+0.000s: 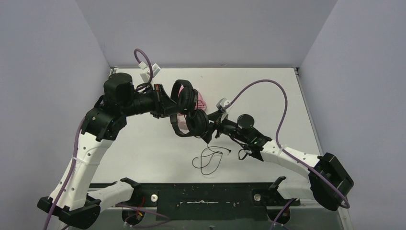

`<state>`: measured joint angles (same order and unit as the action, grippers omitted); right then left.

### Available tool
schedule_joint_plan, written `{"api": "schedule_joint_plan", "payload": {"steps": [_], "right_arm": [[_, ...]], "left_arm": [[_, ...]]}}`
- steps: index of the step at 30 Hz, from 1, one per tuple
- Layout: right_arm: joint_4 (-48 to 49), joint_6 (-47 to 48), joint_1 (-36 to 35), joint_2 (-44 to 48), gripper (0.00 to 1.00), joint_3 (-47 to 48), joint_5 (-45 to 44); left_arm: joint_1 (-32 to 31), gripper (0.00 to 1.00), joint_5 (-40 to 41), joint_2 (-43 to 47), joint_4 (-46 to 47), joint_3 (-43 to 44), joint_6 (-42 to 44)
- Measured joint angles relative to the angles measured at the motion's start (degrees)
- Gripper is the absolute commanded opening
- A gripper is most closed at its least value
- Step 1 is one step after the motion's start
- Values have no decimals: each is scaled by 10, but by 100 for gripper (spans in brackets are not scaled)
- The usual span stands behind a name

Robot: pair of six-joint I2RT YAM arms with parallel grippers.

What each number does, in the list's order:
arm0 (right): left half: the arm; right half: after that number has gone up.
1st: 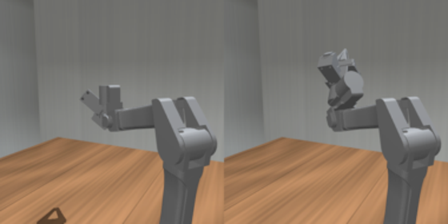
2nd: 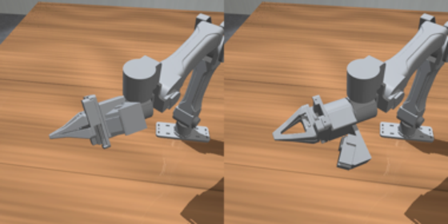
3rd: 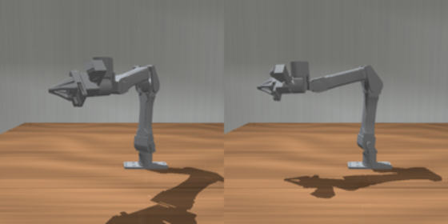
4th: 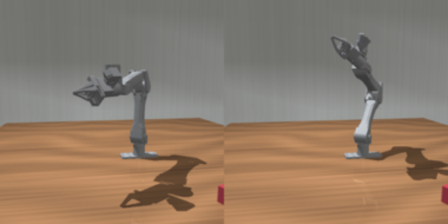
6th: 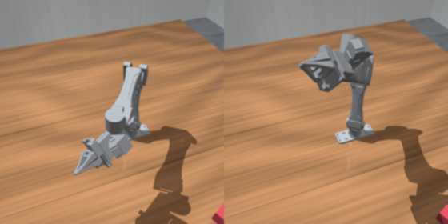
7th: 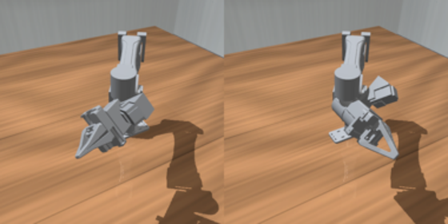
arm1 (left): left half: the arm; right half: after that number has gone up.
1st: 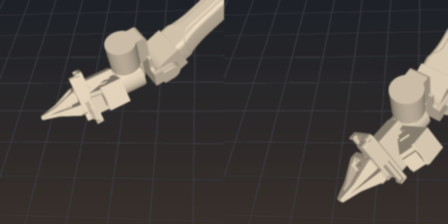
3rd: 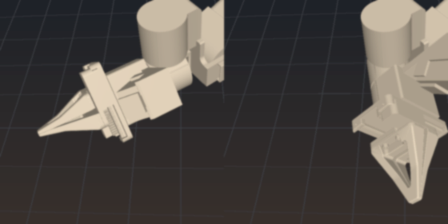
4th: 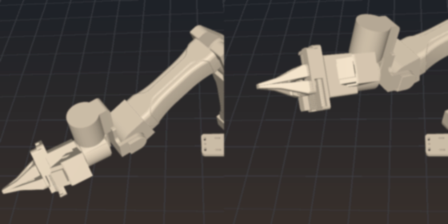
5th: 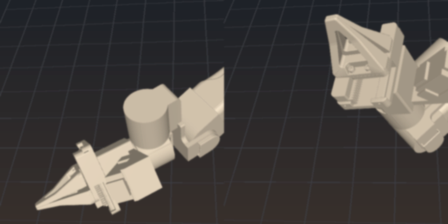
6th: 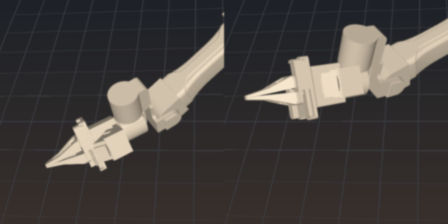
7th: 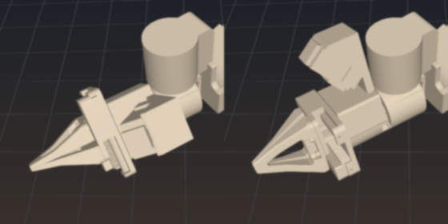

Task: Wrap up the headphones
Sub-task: Wrap the headphones cable around the headphones.

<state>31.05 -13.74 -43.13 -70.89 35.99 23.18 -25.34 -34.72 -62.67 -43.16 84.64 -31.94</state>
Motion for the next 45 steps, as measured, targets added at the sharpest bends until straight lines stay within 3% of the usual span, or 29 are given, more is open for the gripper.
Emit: {"api": "schedule_joint_plan", "payload": {"steps": [5, 10, 13, 17, 21, 23, 25, 27, 31, 37, 45], "right_arm": [[28, -2, 1, -7, 95, -28, 34], [85, -8, 3, -41, 86, -36, 61], [107, -22, 13, -65, 71, -42, 76], [123, -53, 45, -81, 42, -43, 108], [111, -86, 97, -70, 31, -43, 146], [65, -89, 128, -43, 22, -42, 162], [-15, -79, 155, -12, 7, -22, 173], [-117, -62, 175, 9, 0, 28, 175], [-292, -21, 193, 22, 0, 148, 177], [-507, 31, 220, 22, 0, 277, 177], [-687, 62, 240, -15, 0, 414, 159]], "left_arm": [[0, 0, -20, 0, 1, 0, 2], [0, 0, -54, 0, 13, 0, -3], [0, 0, -80, 0, 25, 1, -3], [0, 0, -115, 0, 27, 10, 21], [-1, 0, -115, 3, -9, 23, 94], [-5, 0, -97, 10, -34, 23, 141], [-18, 0, -59, 17, -60, 22, 192], [-47, 0, -3, 26, -75, 15, 240], [-125, 0, 124, 40, -96, -14, 317], [-188, 0, 306, 37, -103, -64, 384], [-270, 0, 480, 37, -97, -101, 442]]}}
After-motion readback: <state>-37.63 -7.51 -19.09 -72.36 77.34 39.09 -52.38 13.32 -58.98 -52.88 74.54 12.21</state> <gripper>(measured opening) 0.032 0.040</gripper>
